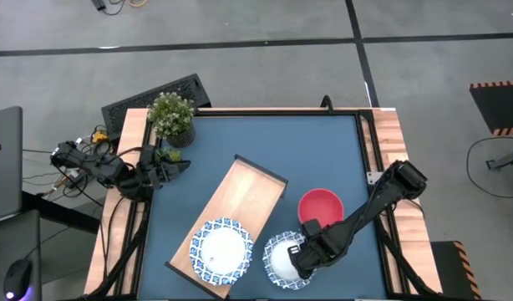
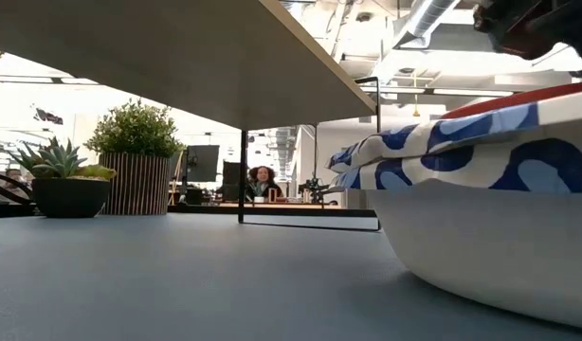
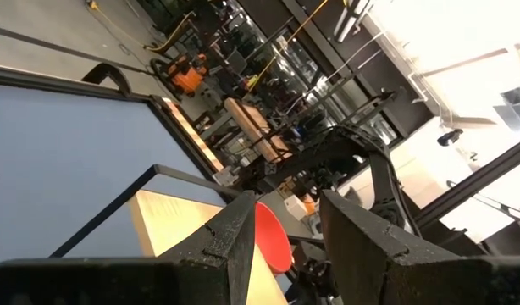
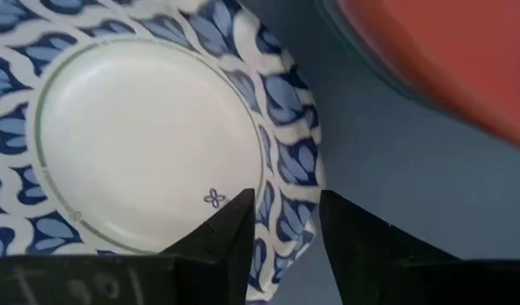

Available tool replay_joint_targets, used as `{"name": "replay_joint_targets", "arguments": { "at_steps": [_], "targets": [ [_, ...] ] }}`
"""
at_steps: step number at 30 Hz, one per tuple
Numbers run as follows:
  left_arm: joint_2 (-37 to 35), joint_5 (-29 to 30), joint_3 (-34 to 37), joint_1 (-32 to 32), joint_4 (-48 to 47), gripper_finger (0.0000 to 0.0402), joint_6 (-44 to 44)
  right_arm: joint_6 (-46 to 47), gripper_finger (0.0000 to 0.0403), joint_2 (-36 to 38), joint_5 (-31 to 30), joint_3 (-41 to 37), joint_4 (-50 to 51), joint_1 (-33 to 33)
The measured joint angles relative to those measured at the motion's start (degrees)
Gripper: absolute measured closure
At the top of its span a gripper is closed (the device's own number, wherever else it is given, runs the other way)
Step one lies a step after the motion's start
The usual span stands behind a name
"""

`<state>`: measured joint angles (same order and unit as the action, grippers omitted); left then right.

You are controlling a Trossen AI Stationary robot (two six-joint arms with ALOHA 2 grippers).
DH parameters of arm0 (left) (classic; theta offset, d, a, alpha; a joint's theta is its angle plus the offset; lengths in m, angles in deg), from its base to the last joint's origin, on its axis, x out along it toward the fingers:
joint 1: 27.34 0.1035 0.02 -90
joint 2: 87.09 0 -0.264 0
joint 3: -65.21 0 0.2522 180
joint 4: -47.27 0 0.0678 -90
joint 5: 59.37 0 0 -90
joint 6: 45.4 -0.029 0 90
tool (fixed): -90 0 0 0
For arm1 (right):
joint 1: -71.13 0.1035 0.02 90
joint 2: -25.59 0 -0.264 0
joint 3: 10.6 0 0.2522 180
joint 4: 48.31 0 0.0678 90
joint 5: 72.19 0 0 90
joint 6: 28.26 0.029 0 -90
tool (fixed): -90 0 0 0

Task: Place and stack bowls onto a shelf
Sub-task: Stack the white bowl on top of the other white bowl on the shelf

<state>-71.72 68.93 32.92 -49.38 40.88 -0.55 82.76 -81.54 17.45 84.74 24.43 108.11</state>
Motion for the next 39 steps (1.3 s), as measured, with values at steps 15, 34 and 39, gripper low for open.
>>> {"name": "replay_joint_targets", "arguments": {
  "at_steps": [15,34,39],
  "targets": [
    [0.0,0.0,0.0,0.0,-0.8,0.0281,0.8,3.7,0.0241,0.0,0.3,0.0,1.2,1.3],
    [0.0,-0.4,0.0,0.0,-0.6,0.0281,1.3,7.3,0.0241,0.0,0.0,-3.6,-7.2,2.3],
    [0.0,-0.4,0.0,0.0,-0.6,0.0281,1.3,7.2,0.0255,0.0,0.3,-3.6,-7.0,1.9]
  ]
}}
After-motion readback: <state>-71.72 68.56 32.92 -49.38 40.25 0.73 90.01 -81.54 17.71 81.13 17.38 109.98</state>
